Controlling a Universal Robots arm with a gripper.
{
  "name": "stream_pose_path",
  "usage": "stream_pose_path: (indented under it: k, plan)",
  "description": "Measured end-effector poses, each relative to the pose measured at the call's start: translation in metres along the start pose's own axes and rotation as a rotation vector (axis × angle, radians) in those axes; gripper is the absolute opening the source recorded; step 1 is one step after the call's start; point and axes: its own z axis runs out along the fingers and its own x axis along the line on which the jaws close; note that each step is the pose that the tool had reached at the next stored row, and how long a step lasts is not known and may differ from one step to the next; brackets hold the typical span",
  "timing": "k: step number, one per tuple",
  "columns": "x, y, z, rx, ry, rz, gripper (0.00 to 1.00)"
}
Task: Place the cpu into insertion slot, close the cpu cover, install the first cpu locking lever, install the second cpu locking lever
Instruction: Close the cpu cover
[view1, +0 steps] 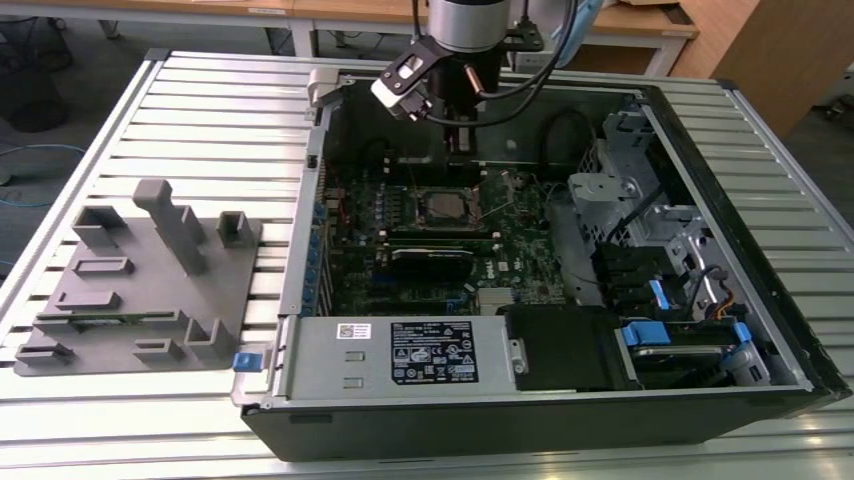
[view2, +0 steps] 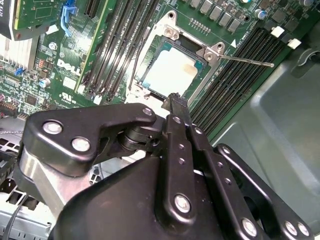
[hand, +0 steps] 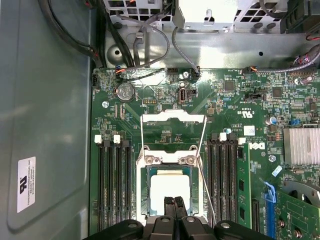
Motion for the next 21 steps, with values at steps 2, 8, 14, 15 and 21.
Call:
stream_pose_path:
  k: [2,8,14,15,21]
  plan:
    - [0.0,0.0,0.0,0.0,0.0,0.0,0.11]
    - [0.0001,0.0027,0.0002,0.0,0.0,0.0,0.11]
    - [0.0002,0.0083,0.0006,0.0,0.0001,0.0,0.11]
    - [0.0002,0.0083,0.0005,0.0,0.0,0.0,0.11]
    - [0.0002,0.0091,0.0006,0.0,0.0,0.0,0.11]
